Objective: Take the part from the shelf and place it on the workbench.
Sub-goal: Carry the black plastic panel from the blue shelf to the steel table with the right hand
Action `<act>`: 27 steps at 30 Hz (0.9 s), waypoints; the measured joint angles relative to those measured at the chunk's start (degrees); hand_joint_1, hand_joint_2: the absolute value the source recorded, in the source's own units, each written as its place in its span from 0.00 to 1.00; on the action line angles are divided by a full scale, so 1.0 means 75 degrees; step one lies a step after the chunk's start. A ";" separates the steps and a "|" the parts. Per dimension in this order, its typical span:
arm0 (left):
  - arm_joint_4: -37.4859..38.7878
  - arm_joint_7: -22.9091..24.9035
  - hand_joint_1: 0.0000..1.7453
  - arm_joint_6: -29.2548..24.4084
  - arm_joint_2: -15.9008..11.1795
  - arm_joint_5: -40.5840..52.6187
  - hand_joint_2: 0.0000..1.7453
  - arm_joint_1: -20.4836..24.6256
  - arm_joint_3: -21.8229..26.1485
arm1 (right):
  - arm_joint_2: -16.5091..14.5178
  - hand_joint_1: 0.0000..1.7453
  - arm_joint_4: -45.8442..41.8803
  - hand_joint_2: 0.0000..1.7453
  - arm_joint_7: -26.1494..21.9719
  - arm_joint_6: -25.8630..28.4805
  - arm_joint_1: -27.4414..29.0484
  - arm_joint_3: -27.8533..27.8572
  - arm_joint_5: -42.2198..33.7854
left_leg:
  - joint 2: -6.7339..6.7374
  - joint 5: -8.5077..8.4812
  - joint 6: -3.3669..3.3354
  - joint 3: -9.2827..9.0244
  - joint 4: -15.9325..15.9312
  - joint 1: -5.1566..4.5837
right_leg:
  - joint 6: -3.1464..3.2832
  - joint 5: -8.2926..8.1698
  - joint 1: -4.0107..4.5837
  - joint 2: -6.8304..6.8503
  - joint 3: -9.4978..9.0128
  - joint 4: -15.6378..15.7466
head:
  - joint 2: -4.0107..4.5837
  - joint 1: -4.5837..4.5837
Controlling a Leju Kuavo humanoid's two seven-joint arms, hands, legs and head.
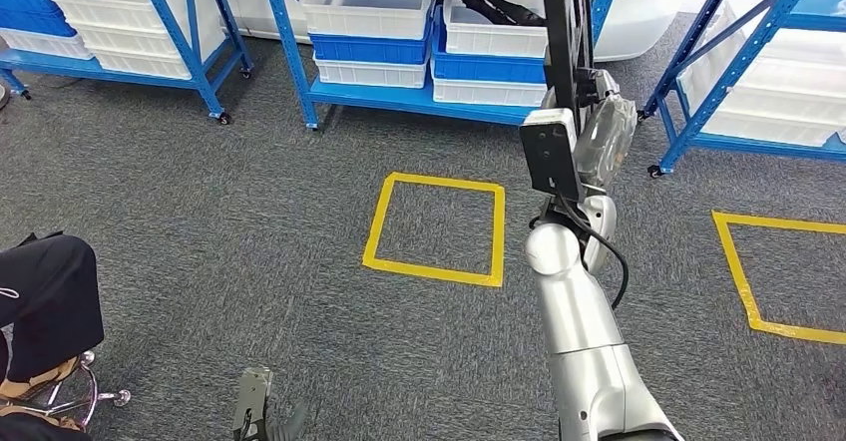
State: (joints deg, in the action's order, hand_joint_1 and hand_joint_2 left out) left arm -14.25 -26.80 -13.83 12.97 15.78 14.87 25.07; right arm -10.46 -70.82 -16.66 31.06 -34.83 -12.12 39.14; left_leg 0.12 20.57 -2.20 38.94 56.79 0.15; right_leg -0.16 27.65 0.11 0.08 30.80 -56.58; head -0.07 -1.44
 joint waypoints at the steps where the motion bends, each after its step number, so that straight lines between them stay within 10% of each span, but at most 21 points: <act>1: 0.0000 -0.0009 0.00 0.0003 -0.0008 0.0003 1.00 -0.0001 0.0000 | 0.0012 1.00 -0.0004 1.00 0.0000 0.0002 0.0054 0.0009 0.0001 | 0.0000 -0.0134 0.0018 -0.0002 -0.0046 0.0007 | 0.0019 -0.0032 0.0008 -0.0001 0.0009 -0.0004 | 0.0000 0.0001; 17: 0.0000 -0.0052 0.00 0.0031 -0.0028 0.0031 1.00 -0.0001 -0.0001 | 0.0109 1.00 -0.0008 1.00 0.0031 0.0036 0.0261 0.0106 0.0175 | -0.0001 -0.0380 0.0126 0.0054 -0.0163 0.0009 | 0.0046 -0.0095 0.0018 -0.0004 0.0106 -0.0020 | 0.0000 -0.0015; 27: 0.0000 -0.0164 0.00 0.0032 -0.0087 -0.0091 1.00 -0.0012 0.0004 | 0.0076 1.00 -0.0038 1.00 0.0108 0.0118 0.0307 0.0129 0.0426 | -0.0035 -0.0394 -0.0024 -0.0006 -0.0301 0.0039 | -0.0070 0.0102 -0.0026 0.0011 0.0226 -0.0252 | -0.0001 -0.0017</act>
State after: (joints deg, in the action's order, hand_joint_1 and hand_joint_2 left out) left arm -14.25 -28.03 -13.59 12.31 15.10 14.78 25.10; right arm -9.89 -71.11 -15.85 31.94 -32.53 -11.15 42.34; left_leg -0.14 17.61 -2.38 38.89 54.54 0.44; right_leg -0.69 28.41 -0.09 0.17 32.49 -58.47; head -0.07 -1.57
